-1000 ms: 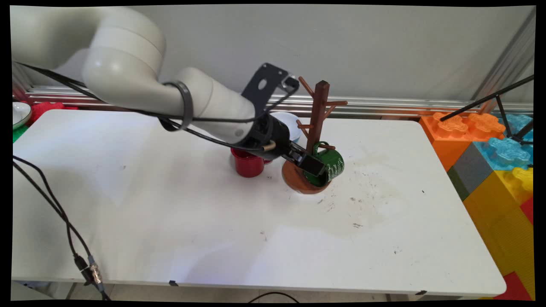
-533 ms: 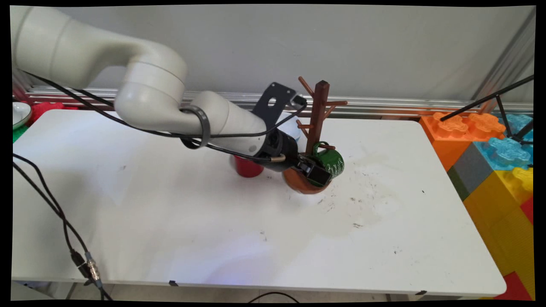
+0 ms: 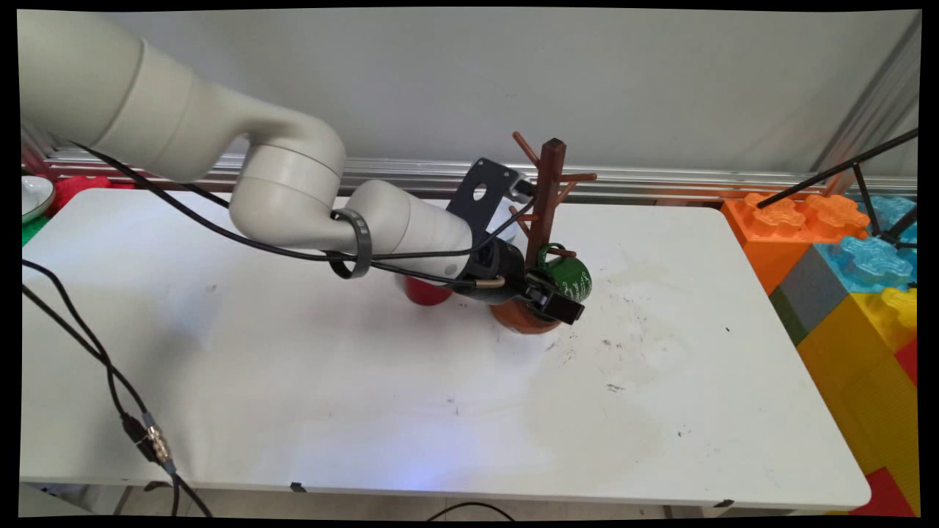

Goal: Pick up the green mug from the rack

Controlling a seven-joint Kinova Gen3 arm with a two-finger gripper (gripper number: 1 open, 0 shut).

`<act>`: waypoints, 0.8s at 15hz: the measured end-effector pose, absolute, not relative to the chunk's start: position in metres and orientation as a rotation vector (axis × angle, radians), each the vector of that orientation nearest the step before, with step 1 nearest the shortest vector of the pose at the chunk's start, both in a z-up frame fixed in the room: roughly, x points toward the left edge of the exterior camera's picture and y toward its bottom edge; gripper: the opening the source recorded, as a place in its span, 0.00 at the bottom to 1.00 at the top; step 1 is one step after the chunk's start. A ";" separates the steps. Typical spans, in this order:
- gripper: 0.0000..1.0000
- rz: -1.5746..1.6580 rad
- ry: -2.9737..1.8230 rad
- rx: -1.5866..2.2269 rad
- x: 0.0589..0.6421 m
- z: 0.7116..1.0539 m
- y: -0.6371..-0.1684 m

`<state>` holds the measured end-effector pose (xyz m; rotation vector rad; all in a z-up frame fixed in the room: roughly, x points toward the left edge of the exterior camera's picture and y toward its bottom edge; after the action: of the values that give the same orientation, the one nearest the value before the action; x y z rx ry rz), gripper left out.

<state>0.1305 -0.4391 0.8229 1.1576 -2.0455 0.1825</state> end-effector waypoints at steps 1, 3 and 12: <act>1.00 0.181 -2.043 1.154 0.130 0.821 -0.439; 1.00 0.175 -2.039 1.143 0.128 0.818 -0.439; 1.00 0.162 -2.026 1.112 0.119 0.805 -0.438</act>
<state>0.1191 -0.4378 0.8055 1.1118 -2.0260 0.1625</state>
